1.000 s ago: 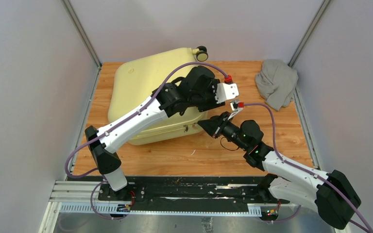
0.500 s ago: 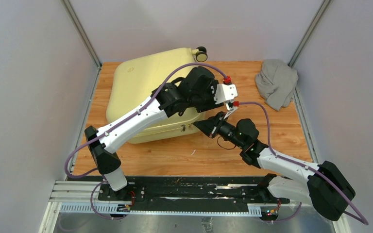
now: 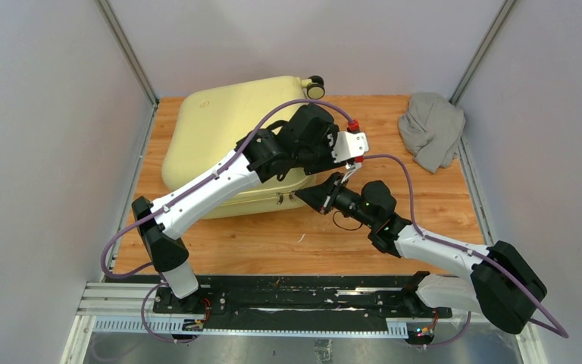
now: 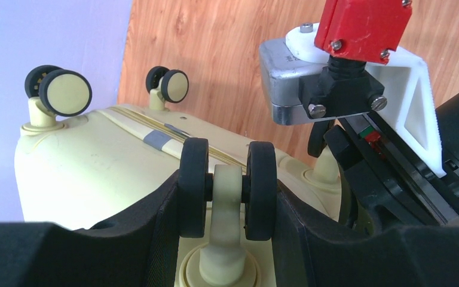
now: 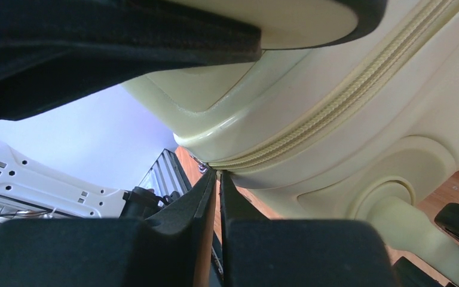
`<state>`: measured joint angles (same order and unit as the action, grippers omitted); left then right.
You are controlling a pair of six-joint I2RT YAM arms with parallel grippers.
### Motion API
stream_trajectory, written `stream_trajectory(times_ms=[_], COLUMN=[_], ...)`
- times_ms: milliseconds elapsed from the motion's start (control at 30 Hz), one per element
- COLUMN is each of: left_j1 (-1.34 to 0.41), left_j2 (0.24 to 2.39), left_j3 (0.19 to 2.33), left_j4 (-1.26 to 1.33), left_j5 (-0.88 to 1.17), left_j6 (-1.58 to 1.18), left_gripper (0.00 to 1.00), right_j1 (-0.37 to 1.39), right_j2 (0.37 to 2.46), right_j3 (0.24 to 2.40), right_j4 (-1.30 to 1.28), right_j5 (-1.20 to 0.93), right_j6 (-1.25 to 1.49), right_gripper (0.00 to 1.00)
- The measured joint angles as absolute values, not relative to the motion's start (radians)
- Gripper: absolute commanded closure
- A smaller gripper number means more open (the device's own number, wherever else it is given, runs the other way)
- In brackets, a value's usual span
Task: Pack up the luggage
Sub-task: Zip the luggage at the center of the board.
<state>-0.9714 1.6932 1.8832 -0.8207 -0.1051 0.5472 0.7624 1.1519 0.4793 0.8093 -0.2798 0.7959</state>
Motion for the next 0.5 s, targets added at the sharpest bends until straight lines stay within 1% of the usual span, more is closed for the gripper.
stream_trajectory(times_ms=[333, 500], left_j1=[-0.971, -0.971], left_j2=[1.693, 1.695], left_j3=[1.884, 1.884], left_j4=[-0.821, -0.822], left_j5=[-0.120, -0.152], left_j6=[0.540, 0.535], left_gripper=[1.00, 1.00], right_j1=[0.773, 0.779], right_j2=[1.161, 1.200], right_j3=[0.482, 0.503], right_j4=[0.816, 0.831], right_j5=[-0.257, -0.253], right_j6=[0.797, 0.801], right_gripper=[0.90, 0.90])
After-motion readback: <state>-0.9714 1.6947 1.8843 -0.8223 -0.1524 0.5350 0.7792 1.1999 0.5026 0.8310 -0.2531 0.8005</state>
